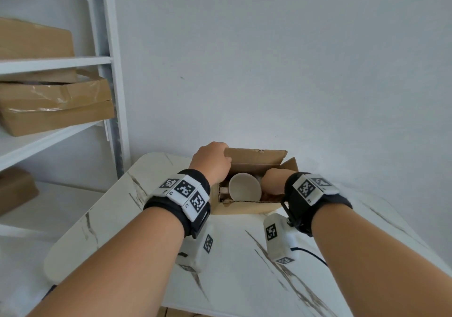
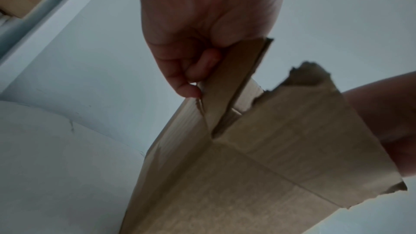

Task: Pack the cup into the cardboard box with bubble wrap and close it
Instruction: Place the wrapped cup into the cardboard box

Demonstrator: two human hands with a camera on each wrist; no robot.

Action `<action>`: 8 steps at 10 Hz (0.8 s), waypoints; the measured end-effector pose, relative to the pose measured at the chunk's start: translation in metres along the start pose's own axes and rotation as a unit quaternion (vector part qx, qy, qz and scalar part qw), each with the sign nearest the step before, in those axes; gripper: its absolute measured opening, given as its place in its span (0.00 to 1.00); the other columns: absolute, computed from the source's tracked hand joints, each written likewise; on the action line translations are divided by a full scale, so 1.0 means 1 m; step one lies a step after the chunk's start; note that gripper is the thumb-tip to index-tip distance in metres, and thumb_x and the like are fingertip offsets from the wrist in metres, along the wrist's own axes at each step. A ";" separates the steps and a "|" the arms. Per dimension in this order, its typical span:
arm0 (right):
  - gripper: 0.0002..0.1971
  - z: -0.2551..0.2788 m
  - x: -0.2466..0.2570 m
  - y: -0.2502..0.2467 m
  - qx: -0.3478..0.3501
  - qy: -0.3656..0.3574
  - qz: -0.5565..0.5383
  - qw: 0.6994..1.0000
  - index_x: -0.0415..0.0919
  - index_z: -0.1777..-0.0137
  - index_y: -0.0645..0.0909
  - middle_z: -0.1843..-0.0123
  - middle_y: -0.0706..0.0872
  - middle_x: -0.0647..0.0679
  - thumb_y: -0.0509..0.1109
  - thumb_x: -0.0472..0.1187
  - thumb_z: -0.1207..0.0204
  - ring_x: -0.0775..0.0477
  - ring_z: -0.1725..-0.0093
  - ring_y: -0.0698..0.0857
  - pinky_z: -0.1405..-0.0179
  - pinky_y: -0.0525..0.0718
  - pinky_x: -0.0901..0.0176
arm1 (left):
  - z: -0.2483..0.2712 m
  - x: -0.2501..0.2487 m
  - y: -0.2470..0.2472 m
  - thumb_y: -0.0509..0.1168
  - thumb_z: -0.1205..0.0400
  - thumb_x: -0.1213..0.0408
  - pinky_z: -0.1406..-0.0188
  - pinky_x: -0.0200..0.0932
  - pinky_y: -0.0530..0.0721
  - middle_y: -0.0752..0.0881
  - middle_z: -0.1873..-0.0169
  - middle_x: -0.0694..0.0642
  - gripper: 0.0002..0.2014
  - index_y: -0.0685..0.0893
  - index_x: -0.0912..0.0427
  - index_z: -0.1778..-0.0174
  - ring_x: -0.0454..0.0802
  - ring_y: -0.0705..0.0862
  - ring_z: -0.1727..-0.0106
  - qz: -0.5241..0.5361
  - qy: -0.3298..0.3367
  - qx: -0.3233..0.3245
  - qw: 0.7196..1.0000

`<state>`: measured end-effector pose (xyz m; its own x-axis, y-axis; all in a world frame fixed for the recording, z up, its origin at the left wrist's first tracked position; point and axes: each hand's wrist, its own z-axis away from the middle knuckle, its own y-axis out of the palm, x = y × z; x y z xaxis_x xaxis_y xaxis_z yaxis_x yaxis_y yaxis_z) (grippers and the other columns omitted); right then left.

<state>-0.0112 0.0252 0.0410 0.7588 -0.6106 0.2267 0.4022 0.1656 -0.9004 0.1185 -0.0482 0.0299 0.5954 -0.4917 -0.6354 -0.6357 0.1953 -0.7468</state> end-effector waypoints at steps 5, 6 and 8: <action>0.14 0.017 -0.035 -0.034 -0.300 -0.063 -0.075 0.949 0.49 0.59 0.87 0.51 0.87 0.50 0.63 0.33 0.32 0.46 0.50 0.85 0.57 0.82 0.57 | -0.040 0.009 -0.019 0.61 0.16 0.65 0.45 0.45 0.79 0.87 0.47 0.56 0.12 0.86 0.59 0.40 0.56 0.84 0.45 -0.049 -0.004 0.051 0.998; 0.15 0.011 -0.042 -0.027 -0.267 -0.078 -0.118 0.953 0.45 0.54 0.89 0.52 0.89 0.48 0.62 0.32 0.29 0.45 0.53 0.86 0.55 0.85 0.56 | -0.042 0.013 -0.016 0.61 0.16 0.64 0.40 0.45 0.79 0.88 0.41 0.55 0.12 0.88 0.57 0.42 0.54 0.84 0.39 -0.019 -0.017 0.006 1.000; 0.18 0.000 -0.040 -0.017 -0.279 -0.102 -0.199 0.934 0.43 0.50 0.89 0.58 0.87 0.47 0.57 0.32 0.25 0.42 0.54 0.89 0.52 0.88 0.53 | -0.042 0.013 -0.007 0.61 0.18 0.57 0.42 0.42 0.77 0.85 0.39 0.52 0.13 0.85 0.54 0.40 0.53 0.83 0.38 0.048 -0.044 -0.049 0.997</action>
<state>-0.0486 0.0468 0.0474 0.7108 -0.3676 0.5997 0.3878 -0.5065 -0.7701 0.1100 -0.0914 0.0357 0.5669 -0.3977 -0.7214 -0.7343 0.1528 -0.6614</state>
